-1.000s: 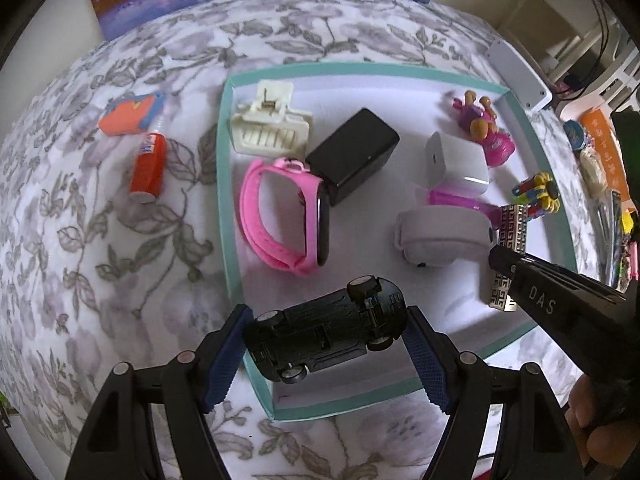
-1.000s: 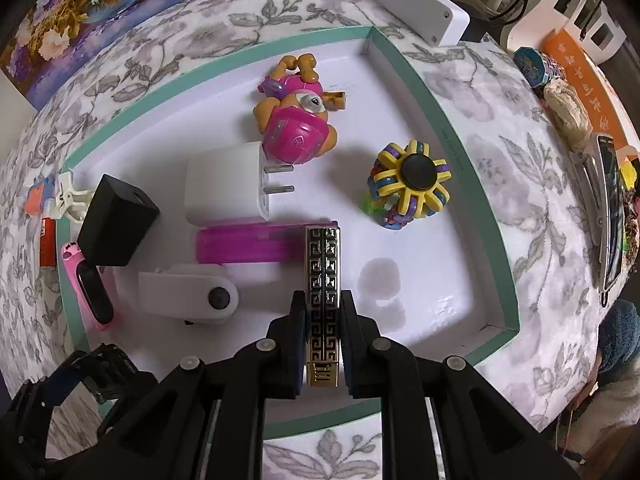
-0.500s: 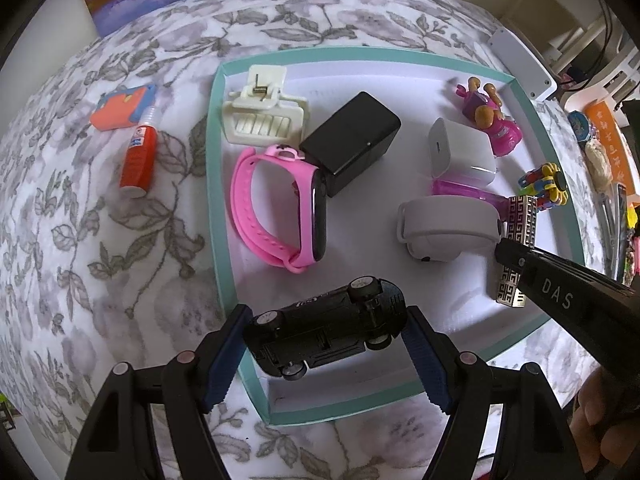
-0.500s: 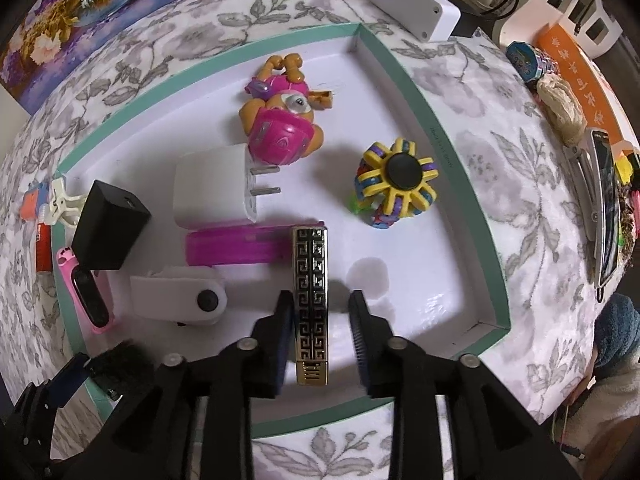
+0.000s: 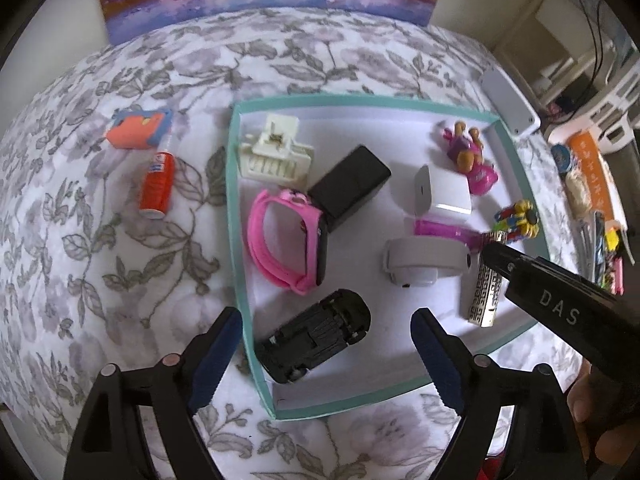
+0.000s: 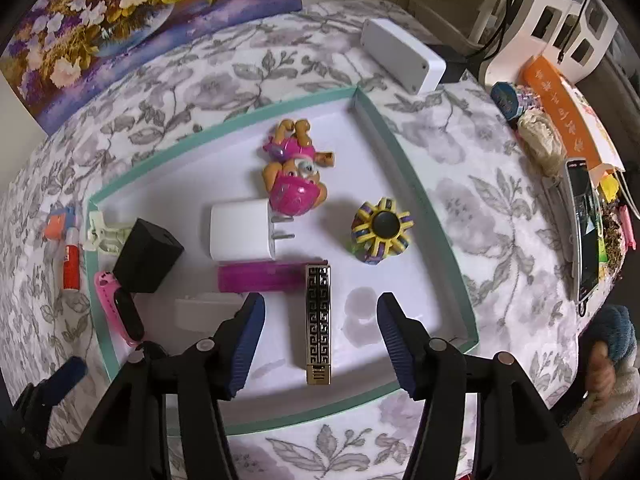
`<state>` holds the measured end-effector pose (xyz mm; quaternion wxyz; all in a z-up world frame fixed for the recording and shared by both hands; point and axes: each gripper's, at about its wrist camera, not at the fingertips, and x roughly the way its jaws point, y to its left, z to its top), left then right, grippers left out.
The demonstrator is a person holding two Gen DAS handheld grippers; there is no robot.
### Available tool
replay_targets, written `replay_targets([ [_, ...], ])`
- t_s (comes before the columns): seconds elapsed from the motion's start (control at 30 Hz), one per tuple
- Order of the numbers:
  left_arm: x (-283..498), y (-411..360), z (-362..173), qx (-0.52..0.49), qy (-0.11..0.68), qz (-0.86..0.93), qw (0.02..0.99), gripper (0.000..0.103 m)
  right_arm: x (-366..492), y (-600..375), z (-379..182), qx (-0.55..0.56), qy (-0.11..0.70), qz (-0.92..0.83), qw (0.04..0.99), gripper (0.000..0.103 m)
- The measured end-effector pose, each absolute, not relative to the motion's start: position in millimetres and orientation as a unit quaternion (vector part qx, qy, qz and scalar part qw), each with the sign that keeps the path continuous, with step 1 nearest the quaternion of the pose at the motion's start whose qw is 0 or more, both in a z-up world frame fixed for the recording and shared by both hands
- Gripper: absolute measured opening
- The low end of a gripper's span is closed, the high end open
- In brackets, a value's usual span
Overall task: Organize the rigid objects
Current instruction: 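Withdraw both open tools from the tray toward the orange glue bottle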
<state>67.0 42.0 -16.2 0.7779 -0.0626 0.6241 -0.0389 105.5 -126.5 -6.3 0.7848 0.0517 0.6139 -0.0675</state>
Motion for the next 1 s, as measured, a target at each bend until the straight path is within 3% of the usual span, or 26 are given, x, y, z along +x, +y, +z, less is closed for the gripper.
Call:
replay_targets([
  [0.07, 68, 49, -12, -0.076, 0.62, -0.033, 0.78, 0.102, 105, -126, -5, 0.052, 0.611, -0.07, 0.787, 0.061],
  [0.27, 70, 81, -4, -0.108, 0.606, 0.006, 0.788, 0.103, 103, -117, -3, 0.044, 0.606, -0.065, 0.792, 0.062],
  [0.37, 73, 103, -2, -0.121, 0.598, 0.036, 0.791, 0.103, 103, -109, 0, 0.036, 0.6, -0.054, 0.797, 0.069],
  [0.57, 72, 144, -5, -0.145, 0.592, 0.089, 0.787, 0.103, 100, -87, 5, 0.037, 0.583, -0.024, 0.811, 0.071],
  [0.67, 71, 163, -5, -0.151, 0.587, 0.12, 0.786, 0.103, 100, -76, 5, 0.032, 0.58, -0.008, 0.814, 0.085],
  [1.0, 68, 207, 0, -0.184, 0.57, 0.167, 0.783, 0.103, 97, -43, 8, 0.016, 0.566, 0.03, 0.824, 0.086],
])
